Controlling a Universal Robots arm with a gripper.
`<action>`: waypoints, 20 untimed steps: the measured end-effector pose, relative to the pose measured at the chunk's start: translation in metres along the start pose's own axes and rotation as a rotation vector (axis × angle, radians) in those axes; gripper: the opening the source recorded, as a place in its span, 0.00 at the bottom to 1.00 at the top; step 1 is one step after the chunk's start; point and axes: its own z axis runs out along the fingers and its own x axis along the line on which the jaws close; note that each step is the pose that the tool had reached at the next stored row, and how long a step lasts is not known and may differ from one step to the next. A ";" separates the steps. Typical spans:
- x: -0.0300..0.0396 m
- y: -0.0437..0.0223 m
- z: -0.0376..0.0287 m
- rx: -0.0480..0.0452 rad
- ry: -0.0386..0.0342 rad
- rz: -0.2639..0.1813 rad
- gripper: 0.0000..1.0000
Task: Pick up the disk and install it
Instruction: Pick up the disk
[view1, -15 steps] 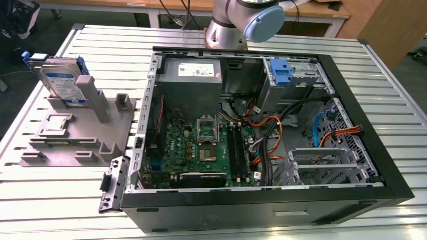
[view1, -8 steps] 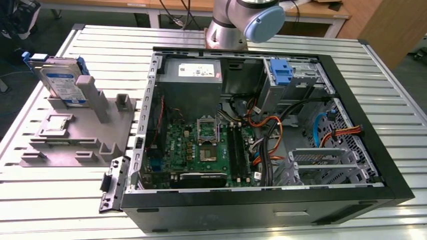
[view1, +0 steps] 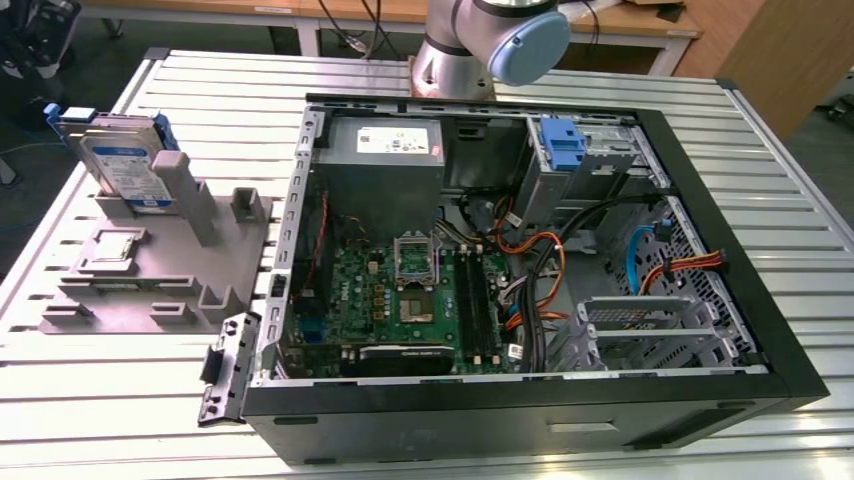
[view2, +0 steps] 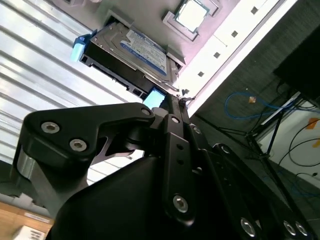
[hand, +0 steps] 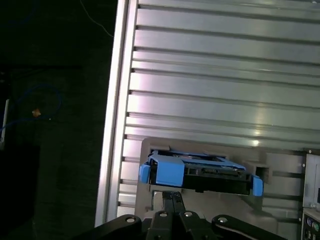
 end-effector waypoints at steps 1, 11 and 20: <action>0.0000 0.0000 0.0000 0.0002 0.0007 -0.017 0.10; 0.0000 0.0000 -0.0001 0.0019 0.0062 -0.148 0.10; 0.0000 0.0000 0.0000 0.0031 0.0101 -0.243 0.10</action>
